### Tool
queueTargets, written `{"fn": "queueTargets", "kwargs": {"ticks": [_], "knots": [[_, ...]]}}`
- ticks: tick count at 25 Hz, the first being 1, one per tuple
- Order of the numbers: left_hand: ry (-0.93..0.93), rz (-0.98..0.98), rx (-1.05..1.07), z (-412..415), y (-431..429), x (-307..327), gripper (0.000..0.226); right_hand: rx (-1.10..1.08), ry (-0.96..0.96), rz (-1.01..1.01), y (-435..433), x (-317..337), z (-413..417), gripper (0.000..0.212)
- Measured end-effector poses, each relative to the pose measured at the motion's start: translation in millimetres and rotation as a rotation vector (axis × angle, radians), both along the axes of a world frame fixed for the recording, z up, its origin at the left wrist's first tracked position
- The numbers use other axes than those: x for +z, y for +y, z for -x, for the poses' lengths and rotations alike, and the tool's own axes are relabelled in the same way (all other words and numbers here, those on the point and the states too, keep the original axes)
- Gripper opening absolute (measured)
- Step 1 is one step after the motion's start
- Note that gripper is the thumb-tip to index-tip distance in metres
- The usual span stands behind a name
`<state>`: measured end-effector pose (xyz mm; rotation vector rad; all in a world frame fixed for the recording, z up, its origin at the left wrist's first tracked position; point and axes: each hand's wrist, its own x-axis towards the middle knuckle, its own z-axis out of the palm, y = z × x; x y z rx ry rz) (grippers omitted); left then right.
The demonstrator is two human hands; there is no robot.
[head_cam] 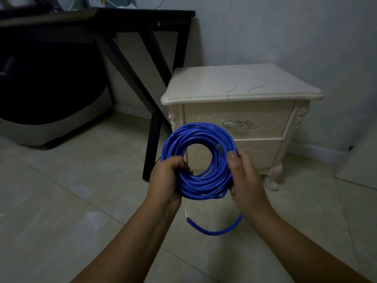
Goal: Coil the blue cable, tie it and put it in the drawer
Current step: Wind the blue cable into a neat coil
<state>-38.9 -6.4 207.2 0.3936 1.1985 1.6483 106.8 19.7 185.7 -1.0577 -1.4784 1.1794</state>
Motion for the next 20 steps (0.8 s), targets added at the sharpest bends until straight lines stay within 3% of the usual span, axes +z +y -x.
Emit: {"fn": "queueTargets", "kwargs": {"ticks": [3, 6, 8, 11, 15, 17, 20], "knots": [[0.016, -0.017, 0.044, -6.2, -0.5, -4.1, 0.024, -0.061, -0.075, 0.115, 0.4, -0.5, 6.3, 0.044], [-0.002, -0.052, 0.045, -13.0, -0.1, -8.1, 0.028, -0.091, -0.043, 0.255, 6.5, -0.5, 6.4, 0.029], [-0.034, -0.071, 0.012, -18.4, -0.5, -9.3, 0.023, -0.059, 0.052, 0.371, 10.6, -1.9, 5.7, 0.022], [-0.04, -0.102, -0.094, -28.0, -4.7, -10.4, 0.019, 0.014, 0.352, 0.523, 17.6, -4.0, -1.3, 0.012], [0.195, -0.07, -0.381, -27.0, -11.1, -10.1, 0.04, -0.045, 0.429, 0.494, 29.5, -0.7, -18.1, 0.019], [0.372, -0.019, -0.46, -13.5, -7.5, -6.3, 0.067, -0.065, 0.336, 0.448, 34.2, 7.1, -26.6, 0.027], [0.697, -0.037, -0.514, 7.2, -0.6, 3.5, 0.11, -0.052, -0.19, 0.212, 30.5, 25.9, -34.1, 0.037]]}}
